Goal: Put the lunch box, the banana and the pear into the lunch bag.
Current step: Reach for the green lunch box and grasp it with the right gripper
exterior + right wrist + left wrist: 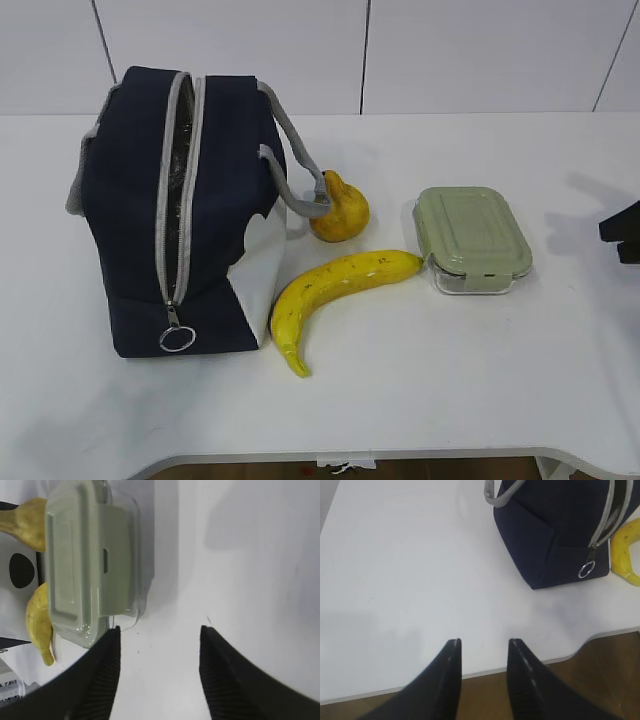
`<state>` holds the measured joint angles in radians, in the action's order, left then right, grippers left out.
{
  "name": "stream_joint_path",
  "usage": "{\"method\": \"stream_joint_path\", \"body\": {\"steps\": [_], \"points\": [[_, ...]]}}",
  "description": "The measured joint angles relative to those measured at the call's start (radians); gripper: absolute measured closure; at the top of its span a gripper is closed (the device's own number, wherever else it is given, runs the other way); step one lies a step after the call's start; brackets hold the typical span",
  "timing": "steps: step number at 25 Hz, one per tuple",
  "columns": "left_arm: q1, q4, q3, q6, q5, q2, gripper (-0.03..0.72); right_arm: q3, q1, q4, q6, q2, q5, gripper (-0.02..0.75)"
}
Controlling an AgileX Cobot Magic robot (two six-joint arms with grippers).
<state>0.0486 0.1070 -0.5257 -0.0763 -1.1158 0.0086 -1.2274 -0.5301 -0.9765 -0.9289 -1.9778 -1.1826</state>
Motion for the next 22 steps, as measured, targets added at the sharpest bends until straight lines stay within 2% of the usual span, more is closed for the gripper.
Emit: {"method": "stream_joint_path", "body": {"steps": [2, 5, 6, 9, 14, 22], "points": [[0.000, 0.000, 0.000, 0.000, 0.000, 0.000, 0.449, 0.000, 0.000, -0.005, 0.005, 0.000, 0.000, 0.306], [0.000, 0.000, 0.000, 0.000, 0.000, 0.000, 0.449, -0.002, 0.004, -0.011, 0.011, -0.009, 0.000, 0.137], [0.000, 0.000, 0.000, 0.000, 0.000, 0.000, 0.449, -0.002, 0.009, -0.011, 0.011, -0.014, 0.000, 0.115], [0.000, 0.000, 0.000, 0.000, 0.002, 0.000, 0.449, -0.002, 0.027, -0.033, -0.003, -0.038, 0.000, 0.121], [0.000, 0.000, 0.000, 0.000, 0.002, 0.000, 0.449, -0.006, 0.042, -0.150, -0.101, -0.058, 0.001, 0.152], [0.000, 0.000, 0.000, 0.000, 0.002, 0.000, 0.449, -0.070, 0.098, -0.181, -0.134, -0.111, 0.004, 0.157]]}}
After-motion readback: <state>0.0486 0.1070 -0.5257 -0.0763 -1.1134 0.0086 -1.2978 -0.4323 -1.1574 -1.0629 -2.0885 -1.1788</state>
